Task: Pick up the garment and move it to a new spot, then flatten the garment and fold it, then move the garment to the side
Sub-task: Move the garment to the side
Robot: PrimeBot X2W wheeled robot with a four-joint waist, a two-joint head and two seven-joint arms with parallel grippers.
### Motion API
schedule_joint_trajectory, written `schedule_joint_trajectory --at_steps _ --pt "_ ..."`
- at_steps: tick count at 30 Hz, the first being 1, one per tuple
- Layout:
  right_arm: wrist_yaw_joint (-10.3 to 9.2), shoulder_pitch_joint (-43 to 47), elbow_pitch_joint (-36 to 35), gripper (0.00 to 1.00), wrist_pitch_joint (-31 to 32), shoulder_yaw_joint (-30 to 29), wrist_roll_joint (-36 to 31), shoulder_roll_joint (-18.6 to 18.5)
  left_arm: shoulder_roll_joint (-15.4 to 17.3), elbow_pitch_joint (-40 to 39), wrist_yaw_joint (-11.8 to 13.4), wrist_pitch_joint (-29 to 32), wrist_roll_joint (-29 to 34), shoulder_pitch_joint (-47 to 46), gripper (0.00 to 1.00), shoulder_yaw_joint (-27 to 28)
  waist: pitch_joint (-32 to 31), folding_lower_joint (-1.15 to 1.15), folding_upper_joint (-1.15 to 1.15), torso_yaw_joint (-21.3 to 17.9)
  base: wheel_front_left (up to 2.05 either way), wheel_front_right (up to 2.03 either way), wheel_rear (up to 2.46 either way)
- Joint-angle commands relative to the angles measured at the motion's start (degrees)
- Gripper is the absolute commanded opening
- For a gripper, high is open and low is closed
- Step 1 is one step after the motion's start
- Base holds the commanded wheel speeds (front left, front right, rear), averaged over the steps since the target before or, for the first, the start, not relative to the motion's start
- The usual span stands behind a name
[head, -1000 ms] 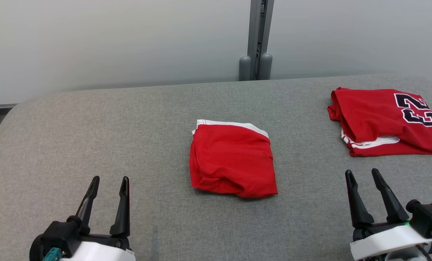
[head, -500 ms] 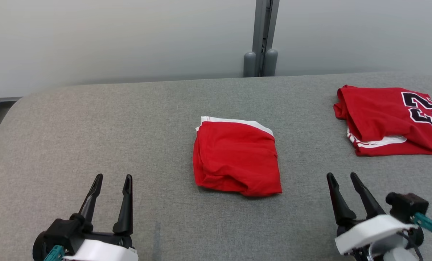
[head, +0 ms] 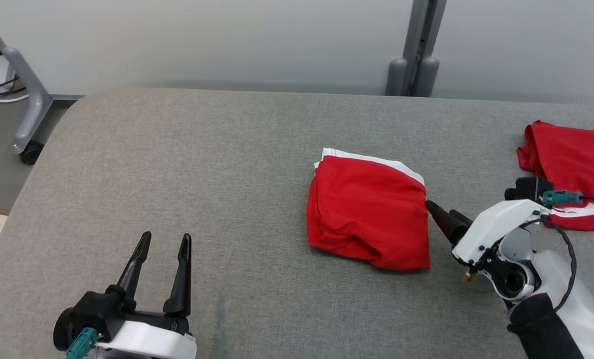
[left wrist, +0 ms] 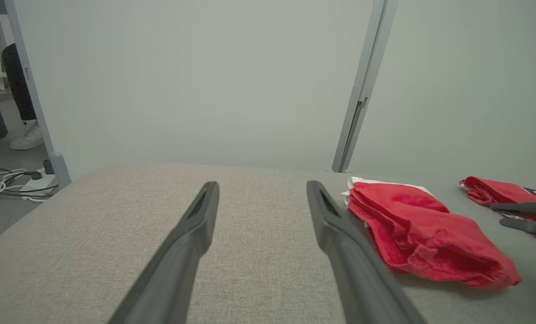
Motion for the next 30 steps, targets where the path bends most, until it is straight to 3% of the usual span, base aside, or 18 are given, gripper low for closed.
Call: schedule_joint_trajectory --at_steps 1,10,11,12,21,27,30 --pt "0.03 -1.2 1.4 1.00 1.9 -0.1 1.2 -0.1 0.2 0.0 -0.2 0.0 0.2 -1.1 1.00 0.1 0.6 0.00 0.00 1.0 0.00 0.00 0.00" --pt "0.03 -9.4 16.3 1.00 11.3 -0.4 2.3 0.1 0.2 0.2 -0.4 0.0 -0.3 -2.0 1.00 -0.5 2.0 0.00 0.00 3.9 0.00 0.00 0.00" --pt "0.03 -9.9 16.9 0.44 11.1 -0.4 2.6 0.5 0.2 0.2 -0.3 0.0 -0.4 -2.1 1.00 -0.5 2.0 0.00 0.00 4.0 0.00 0.00 0.00" --pt "0.03 -10.2 17.2 0.01 10.7 -0.3 2.6 0.8 0.2 0.3 -0.2 0.0 -0.4 -2.1 1.00 -0.5 2.0 0.00 0.00 4.2 0.00 0.00 0.00" --pt "0.03 -10.0 13.7 0.00 4.0 2.7 3.6 1.1 0.2 0.4 0.1 0.0 -0.1 -1.6 1.00 -0.5 0.7 0.00 0.00 2.8 0.00 0.00 0.00" --pt "0.02 -9.1 6.9 0.00 1.2 7.8 3.9 -2.3 0.2 -0.1 -0.3 0.0 0.3 -0.9 1.00 -1.4 0.1 0.00 0.00 -1.7 0.00 0.00 0.00" --pt "0.02 -9.8 3.5 0.00 1.8 11.0 3.8 -5.7 0.2 -0.2 -0.4 0.0 0.3 -1.3 1.00 -2.5 0.8 0.00 0.00 -4.5 0.00 0.00 0.00"
